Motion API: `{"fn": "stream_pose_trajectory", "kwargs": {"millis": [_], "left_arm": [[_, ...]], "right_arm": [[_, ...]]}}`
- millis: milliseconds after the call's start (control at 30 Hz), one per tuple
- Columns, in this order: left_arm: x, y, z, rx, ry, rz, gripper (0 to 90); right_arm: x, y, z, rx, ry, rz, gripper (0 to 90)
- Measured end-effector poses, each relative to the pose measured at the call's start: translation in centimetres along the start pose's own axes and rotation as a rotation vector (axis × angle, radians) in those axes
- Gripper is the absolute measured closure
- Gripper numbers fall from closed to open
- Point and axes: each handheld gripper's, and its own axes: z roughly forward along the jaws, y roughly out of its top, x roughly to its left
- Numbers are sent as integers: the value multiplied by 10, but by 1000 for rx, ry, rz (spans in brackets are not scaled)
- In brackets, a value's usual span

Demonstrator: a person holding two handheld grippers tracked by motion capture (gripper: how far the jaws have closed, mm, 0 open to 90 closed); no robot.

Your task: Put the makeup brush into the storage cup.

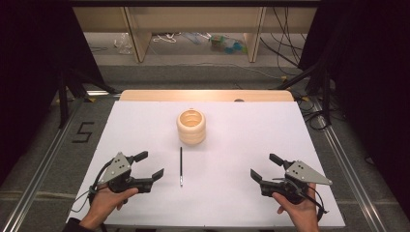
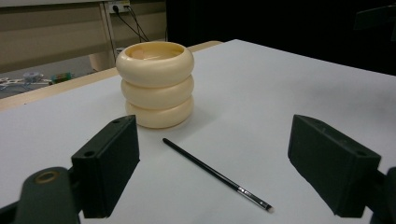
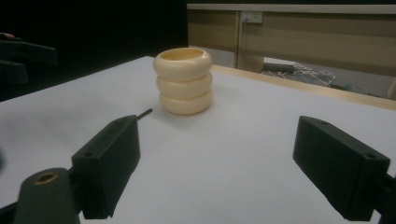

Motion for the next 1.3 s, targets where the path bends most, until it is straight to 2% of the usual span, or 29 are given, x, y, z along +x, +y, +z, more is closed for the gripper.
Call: {"fn": "stream_pose_trajectory", "kwargs": {"millis": [33, 67, 167, 233, 267, 300, 500, 567, 600, 700, 800, 833, 867, 967, 1000, 1033, 1067, 1100, 1133, 1167, 1200, 1267, 1300], "left_arm": [[0, 0, 0, 2, -2, 0, 165], [-1, -1, 1, 8, -4, 1, 165], [-1, -1, 1, 9, -6, 2, 163], [-1, -2, 1, 14, -6, -13, 160], [-1, -2, 2, 24, -26, -13, 160], [-1, -2, 2, 24, -26, -13, 160], [-8, -2, 12, 67, -40, -6, 160], [-10, -2, 13, 80, -47, -12, 160], [-11, -3, 15, 104, -49, -30, 160], [-11, -4, 18, 119, -52, -48, 161], [-12, -2, 24, 163, -50, -43, 160], [-12, -2, 24, 163, -50, -43, 160], [-12, -1, 28, 203, -50, -20, 160], [-12, 2, 33, 230, -38, -14, 162], [-13, 3, 35, 243, -28, -13, 165], [-12, 7, 40, 295, -34, -16, 177], [-11, 9, 42, 329, -37, 1, 190], [-11, 9, 42, 329, -37, 1, 192], [-9, 11, 47, 373, -20, 11, 187], [-9, 11, 47, 373, -20, 11, 186], [-7, 13, 53, 398, -20, 13, 187], [-8, 14, 56, 416, -18, 4, 187], [-7, 15, 58, 433, -22, 16, 187]], "right_arm": [[0, -1, 2, -30, 1, 3, 157], [0, -1, 1, -37, 2, 10, 157], [0, 0, 1, -40, 0, 6, 157], [1, 0, 2, -30, -5, 2, 156], [1, 0, 2, -28, -3, 2, 157], [1, 0, 2, -28, -3, 2, 157], [0, -1, 1, -35, -1, 3, 157], [0, -1, 0, -23, -3, 0, 157], [0, -1, 1, -25, -2, 1, 157], [1, -1, 1, -28, -4, 1, 158], [1, -1, 1, -13, 0, 0, 159], [1, -1, 1, -13, 0, 0, 159], [1, -1, 1, -10, 2, 1, 160], [0, -2, 3, -30, 9, 3, 160], [0, -1, 1, -5, 2, 0, 160], [0, -1, 0, 9, 1, -1, 160], [1, -2, 3, -33, 8, 4, 162], [1, -2, 3, -33, 8, 4, 162], [1, -2, 2, -15, 11, 0, 163], [1, -2, 2, -15, 11, 0, 163], [1, -2, 3, -12, 14, 2, 164], [1, -1, 2, 1, 16, -1, 164], [1, -1, 2, 1, 16, -1, 164]]}}
